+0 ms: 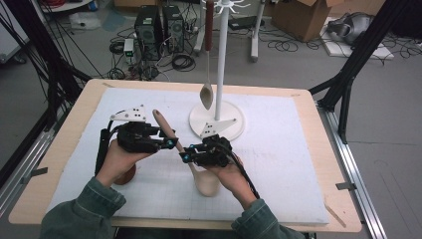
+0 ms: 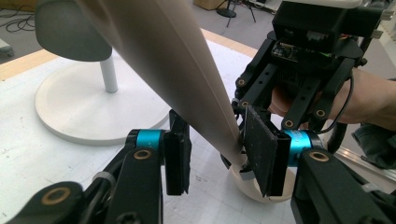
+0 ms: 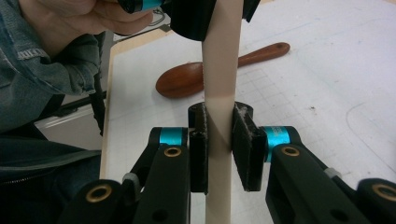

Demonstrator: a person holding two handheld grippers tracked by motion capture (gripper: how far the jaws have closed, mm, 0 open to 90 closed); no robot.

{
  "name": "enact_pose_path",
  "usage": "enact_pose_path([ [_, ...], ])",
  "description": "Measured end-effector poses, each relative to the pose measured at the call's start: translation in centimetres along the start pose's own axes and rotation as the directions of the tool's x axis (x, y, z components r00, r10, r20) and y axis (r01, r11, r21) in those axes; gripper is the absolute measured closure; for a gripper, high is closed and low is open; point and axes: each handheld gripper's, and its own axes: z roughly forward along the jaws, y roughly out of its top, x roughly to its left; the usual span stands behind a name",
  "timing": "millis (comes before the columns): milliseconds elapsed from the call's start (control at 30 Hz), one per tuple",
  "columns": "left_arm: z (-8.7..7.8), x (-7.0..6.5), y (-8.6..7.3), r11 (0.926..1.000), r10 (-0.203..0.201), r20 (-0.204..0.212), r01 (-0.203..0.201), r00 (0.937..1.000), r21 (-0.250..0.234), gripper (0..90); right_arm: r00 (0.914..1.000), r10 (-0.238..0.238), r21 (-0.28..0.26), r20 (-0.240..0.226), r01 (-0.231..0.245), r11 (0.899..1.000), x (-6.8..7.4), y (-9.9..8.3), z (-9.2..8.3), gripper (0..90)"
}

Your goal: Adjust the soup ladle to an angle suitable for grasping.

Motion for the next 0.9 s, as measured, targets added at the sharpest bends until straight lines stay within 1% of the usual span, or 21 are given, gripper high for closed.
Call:
enact_pose_path([
  [100, -0.2, 0.1, 0.0, 1.0, -0.007, 0.024, 0.007, 0.9997, -0.002, 63.5, 0.9999, -0.012, -0.004, -0.01, 0.012, 1.0, 0.0, 0.0, 0.0, 77.6],
  [167, -0.3, 0.1, 0.0, 1.0, 0.001, 0.041, 0.0, 0.9992, -0.006, 64.6, 0.9998, -0.011, -0.001, -0.019, 0.011, 1.0, 0.0, 0.1, 0.0, 76.8],
  [233, -0.4, 0.1, 0.1, 1.0, 0.001, 0.052, 0.0, 0.9986, -0.005, 65.3, 0.9991, -0.026, -0.003, -0.032, 0.026, 1.0, 0.0, 0.1, -0.1, 76.3],
  [333, -0.4, 0.1, 0.2, 1.0, 0.001, 0.074, -0.001, 0.9972, -0.006, 66.6, 0.9975, -0.035, -0.005, -0.062, 0.034, 0.999, -0.4, 0.1, -0.1, 74.8],
  [367, -0.4, 0.1, 0.3, 1.0, 0.003, 0.084, -0.003, 0.9965, -0.002, 67.1, 0.9968, -0.027, -0.001, -0.075, 0.027, 1.0, -0.5, 0.0, -0.1, 73.9],
  [400, -0.5, 0.0, 0.4, 1.0, 0.005, 0.095, -0.004, 0.9955, -0.006, 67.7, 0.996, -0.03, -0.008, -0.084, 0.029, 1.0, -0.6, 0.0, -0.1, 73.0],
  [467, -0.6, 0.0, 0.7, 0.9998, 0.013, 0.11, -0.012, 0.9938, -0.015, 69.4, 0.9949, -0.028, 0.004, -0.097, 0.028, 1.0, -0.6, 0.0, 0.0, 73.4],
  [500, -0.7, -0.1, 0.8, 0.9998, 0.018, 0.113, -0.016, 0.9934, -0.013, 70.0, 0.9947, -0.039, 0.003, -0.095, 0.04, 0.999, -0.6, 0.0, 0.1, 75.0],
  [533, -0.7, -0.1, 0.9, 0.9997, 0.023, 0.114, -0.021, 0.9932, -0.015, 70.3, 0.9947, -0.038, 0.001, -0.095, 0.038, 0.999, -0.6, 0.0, 0.1, 75.2],
  [600, -0.8, -0.2, 1.1, 0.9995, 0.028, 0.112, -0.026, 0.9933, -0.02, 70.8, 0.995, -0.057, -0.01, -0.082, 0.056, 0.998, -0.4, 0.2, 0.1, 75.8],
  [667, -0.9, -0.3, 1.2, 0.9991, 0.032, 0.094, -0.029, 0.9951, -0.029, 70.9, 0.9963, -0.064, -0.006, -0.058, 0.064, 0.998, -0.1, 0.3, 0.1, 76.2],
  [733, -0.8, -0.4, 1.2, 0.9989, 0.033, 0.066, -0.031, 0.9973, -0.037, 69.8, 0.9965, -0.078, -0.005, -0.029, 0.078, 0.997, 0.2, 0.6, 0.3, 77.5],
  [767, -0.8, -0.4, 1.2, 0.9991, 0.03, 0.065, -0.028, 0.9974, -0.033, 68.2, 0.9963, -0.083, -0.002, -0.023, 0.083, 0.997, 0.5, 0.7, 0.4, 77.9],
  [867, -0.7, -0.5, 1.2, 0.999, 0.038, 0.061, -0.037, 0.9974, -0.025, 67.4, 0.9981, -0.059, -0.013, -0.016, 0.059, 0.998, 0.9, 1.1, 0.8, 77.9],
  [900, -0.8, -0.5, 1.2, 0.999, 0.038, 0.06, -0.037, 0.9975, -0.027, 68.1, 0.9977, -0.067, -0.017, -0.003, 0.067, 0.998, 1.0, 1.2, 0.9, 77.9],
])
